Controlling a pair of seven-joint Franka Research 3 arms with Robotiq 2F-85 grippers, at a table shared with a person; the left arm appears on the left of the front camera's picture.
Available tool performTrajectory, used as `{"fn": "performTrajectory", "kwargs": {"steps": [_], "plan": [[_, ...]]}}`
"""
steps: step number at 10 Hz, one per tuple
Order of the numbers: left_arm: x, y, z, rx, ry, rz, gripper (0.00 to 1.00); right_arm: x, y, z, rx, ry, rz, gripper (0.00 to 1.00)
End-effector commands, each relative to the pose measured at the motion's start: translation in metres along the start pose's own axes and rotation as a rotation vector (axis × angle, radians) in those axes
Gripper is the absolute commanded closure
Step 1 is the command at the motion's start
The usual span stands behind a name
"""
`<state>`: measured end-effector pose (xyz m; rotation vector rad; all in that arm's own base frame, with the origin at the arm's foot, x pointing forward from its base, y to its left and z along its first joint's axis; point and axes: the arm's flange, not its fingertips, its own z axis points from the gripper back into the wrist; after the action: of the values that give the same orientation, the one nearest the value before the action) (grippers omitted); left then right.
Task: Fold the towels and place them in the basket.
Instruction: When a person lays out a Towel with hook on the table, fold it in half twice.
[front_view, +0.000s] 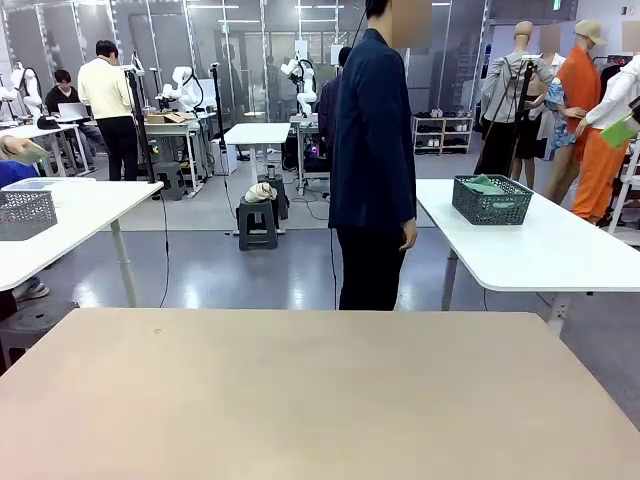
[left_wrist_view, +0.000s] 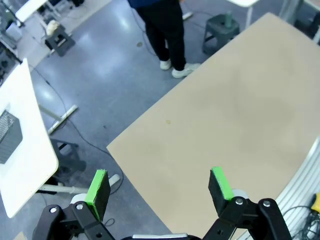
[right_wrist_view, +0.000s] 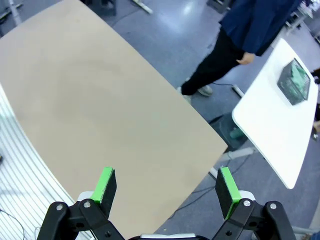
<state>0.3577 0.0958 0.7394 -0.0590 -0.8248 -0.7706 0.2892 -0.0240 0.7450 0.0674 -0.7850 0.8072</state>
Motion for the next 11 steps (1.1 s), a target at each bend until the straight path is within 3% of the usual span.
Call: {"fn": "performTrajectory", "kwargs": {"steps": [1, 6, 9, 10, 11], "plan": [[0.008, -0.009, 0.002, -0.077, -0.03, -0.058, 0.0, -0.003, -0.002, 0.013, 0.075, -0.02, 0.045, 0.0], [0.03, -0.034, -0.002, -0.124, -0.051, -0.125, 0.0, -0.014, 0.003, 0.027, 0.11, 0.011, 0.052, 0.0], [0.034, -0.045, -0.01, -0.053, 0.052, -0.099, 0.0, -0.009, 0.008, 0.023, 0.093, 0.018, 0.033, 0.0], [0.034, -0.039, -0.01, -0.103, -0.038, -0.116, 0.0, -0.009, 0.008, 0.023, 0.093, 0.018, 0.033, 0.0], [0.034, -0.039, -0.01, -0.103, -0.038, -0.116, 0.0, -0.009, 0.008, 0.023, 0.093, 0.018, 0.033, 0.0]]}}
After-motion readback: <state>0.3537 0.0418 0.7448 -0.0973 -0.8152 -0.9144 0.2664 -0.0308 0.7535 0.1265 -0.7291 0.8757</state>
